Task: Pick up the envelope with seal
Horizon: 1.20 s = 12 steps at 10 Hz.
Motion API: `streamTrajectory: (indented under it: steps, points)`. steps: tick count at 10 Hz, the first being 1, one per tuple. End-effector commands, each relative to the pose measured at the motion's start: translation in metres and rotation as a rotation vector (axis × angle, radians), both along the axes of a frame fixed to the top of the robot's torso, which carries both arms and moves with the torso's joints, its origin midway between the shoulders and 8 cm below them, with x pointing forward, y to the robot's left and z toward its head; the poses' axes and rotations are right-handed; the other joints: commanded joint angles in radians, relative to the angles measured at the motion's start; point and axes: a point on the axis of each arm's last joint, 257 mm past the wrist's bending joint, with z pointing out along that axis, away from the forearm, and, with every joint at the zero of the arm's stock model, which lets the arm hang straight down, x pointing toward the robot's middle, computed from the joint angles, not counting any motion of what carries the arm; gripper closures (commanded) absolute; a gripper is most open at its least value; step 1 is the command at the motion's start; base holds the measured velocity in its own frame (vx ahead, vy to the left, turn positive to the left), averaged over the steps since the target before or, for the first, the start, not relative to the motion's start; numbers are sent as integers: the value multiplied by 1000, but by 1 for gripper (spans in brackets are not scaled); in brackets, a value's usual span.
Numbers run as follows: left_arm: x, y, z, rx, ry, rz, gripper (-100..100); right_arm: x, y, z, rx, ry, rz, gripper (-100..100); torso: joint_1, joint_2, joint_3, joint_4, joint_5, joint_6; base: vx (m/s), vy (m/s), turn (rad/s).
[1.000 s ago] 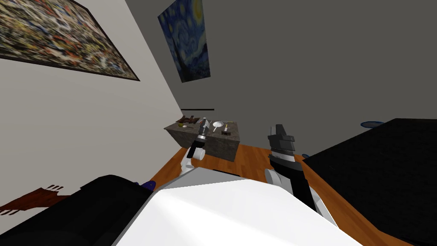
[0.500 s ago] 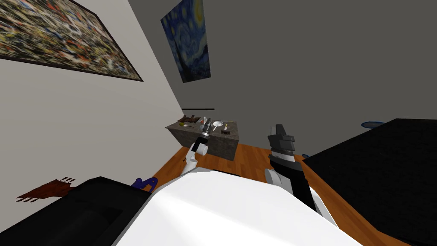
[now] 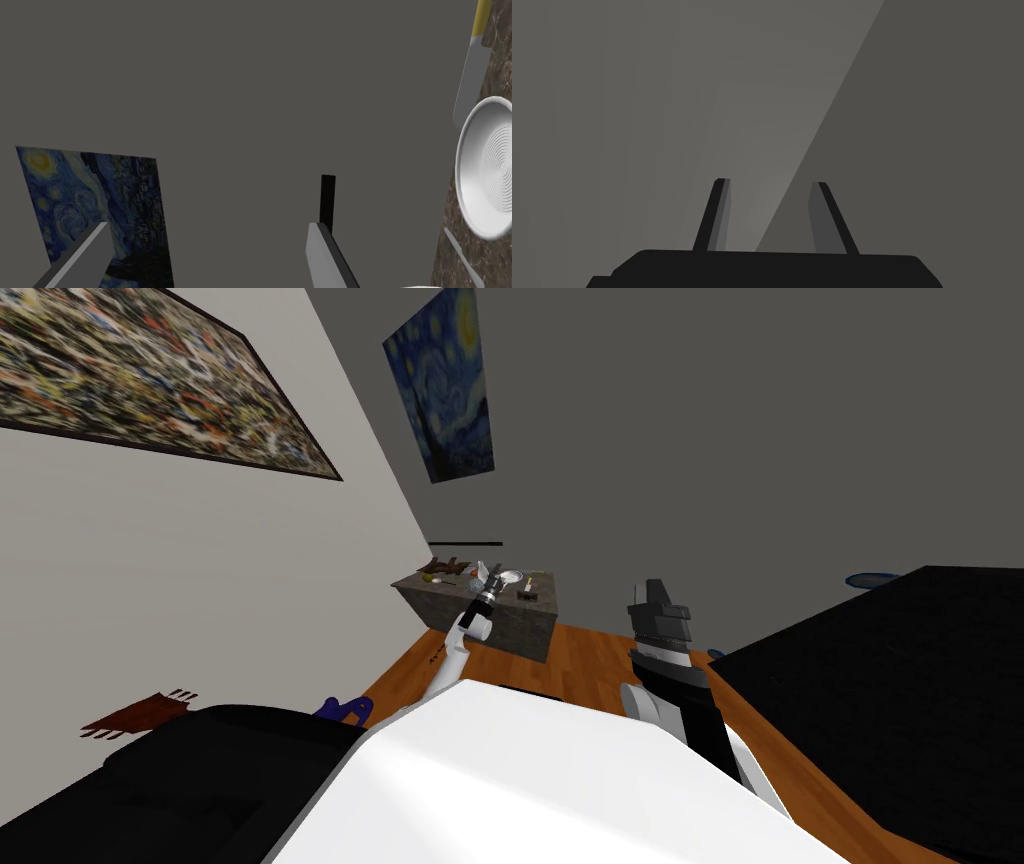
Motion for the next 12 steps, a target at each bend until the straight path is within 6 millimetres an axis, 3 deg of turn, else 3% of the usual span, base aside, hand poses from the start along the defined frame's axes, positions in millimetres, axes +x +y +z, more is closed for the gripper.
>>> streamTrajectory:
  steps: [1, 4, 6, 7, 12]
  points:
    - [6, -4, -2, 6, 20, -4, -100, 0, 0, 0, 0, 0, 0, 0, 0, 0, 0, 0, 0, 0, -15, -17, -2]
    - [36, -18, -21, 28, 111, -23, -100, 0, 0, 0, 0, 0, 0, 0, 1, 0, 0, 0, 0, 0, -30, -29, 28]
    - [41, -22, -20, 37, 131, -26, -100, 0, 0, 0, 0, 0, 0, 0, 0, 0, 0, 0, 0, 0, -16, -26, 3]
    - [54, -27, -29, 46, 173, -33, -100, 0, 0, 0, 0, 0, 0, 0, 1, -1, 0, 0, 0, 0, -17, -28, 31]
    - [84, -42, -49, 78, 296, -45, -100, 0, 0, 0, 0, 0, 0, 0, 1, -1, -1, 0, 0, 0, -11, -26, 16]
